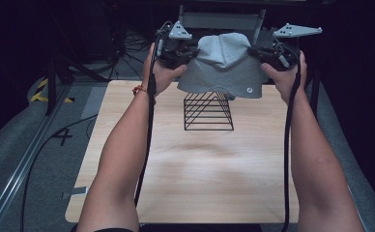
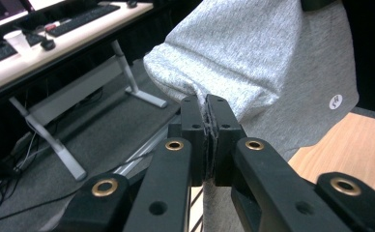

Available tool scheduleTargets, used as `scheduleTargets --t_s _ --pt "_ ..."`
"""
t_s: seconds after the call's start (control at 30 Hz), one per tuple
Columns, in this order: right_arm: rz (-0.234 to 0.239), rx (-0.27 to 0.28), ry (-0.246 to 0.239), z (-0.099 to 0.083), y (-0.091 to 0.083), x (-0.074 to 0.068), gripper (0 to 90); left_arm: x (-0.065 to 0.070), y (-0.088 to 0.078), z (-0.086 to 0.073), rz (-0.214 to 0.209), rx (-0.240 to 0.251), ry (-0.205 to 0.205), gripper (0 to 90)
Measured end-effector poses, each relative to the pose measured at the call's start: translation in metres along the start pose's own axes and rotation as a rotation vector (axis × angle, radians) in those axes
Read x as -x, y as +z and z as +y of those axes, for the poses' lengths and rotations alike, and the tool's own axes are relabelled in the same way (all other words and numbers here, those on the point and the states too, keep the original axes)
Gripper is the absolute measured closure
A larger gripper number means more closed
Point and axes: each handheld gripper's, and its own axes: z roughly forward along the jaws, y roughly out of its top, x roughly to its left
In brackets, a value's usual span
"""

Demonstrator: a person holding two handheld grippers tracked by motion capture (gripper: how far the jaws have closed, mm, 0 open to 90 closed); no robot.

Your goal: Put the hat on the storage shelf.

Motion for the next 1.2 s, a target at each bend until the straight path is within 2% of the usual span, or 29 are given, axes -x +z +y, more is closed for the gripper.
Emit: scheduleTargets --t_s 0.27,0.37,0.63,0.73,0.8,0.9,1.03,1.1,1.2 --pt "-0.004 -0.017 0.010 -0.005 0.016 0.004 86.4 -0.004 0.014 -0.008 0.012 -0.012 -0.025 87.4" --pt "-0.012 -0.020 0.010 -0.006 0.020 0.005 86.4 -0.008 0.016 -0.009 0.030 -0.008 -0.025 87.4" --pt "-0.020 -0.013 0.024 -0.001 0.024 0.011 86.4 -0.014 0.022 -0.009 0.038 -0.005 -0.049 87.4" --pt "-0.019 -0.010 0.027 0.001 0.025 0.012 86.4 -0.016 0.023 -0.007 0.045 -0.007 -0.041 87.4" --pt "-0.019 -0.009 0.025 0.001 0.025 0.012 86.4 -0.017 0.022 -0.007 0.033 0.006 -0.044 87.4" --pt "-0.009 -0.016 0.023 0.000 0.029 0.012 86.4 -0.016 0.026 -0.011 0.018 -0.018 -0.050 87.4" --pt "0.002 -0.025 0.020 -0.007 0.031 0.009 86.4 -0.013 0.029 -0.018 0.000 -0.013 -0.051 87.4" --pt "0.005 -0.031 0.014 -0.010 0.031 0.007 86.4 -0.012 0.028 -0.021 -0.001 -0.027 -0.047 87.4" --pt "0.011 -0.038 0.010 -0.015 0.031 0.004 86.4 -0.012 0.023 -0.023 -0.009 -0.013 -0.062 87.4"
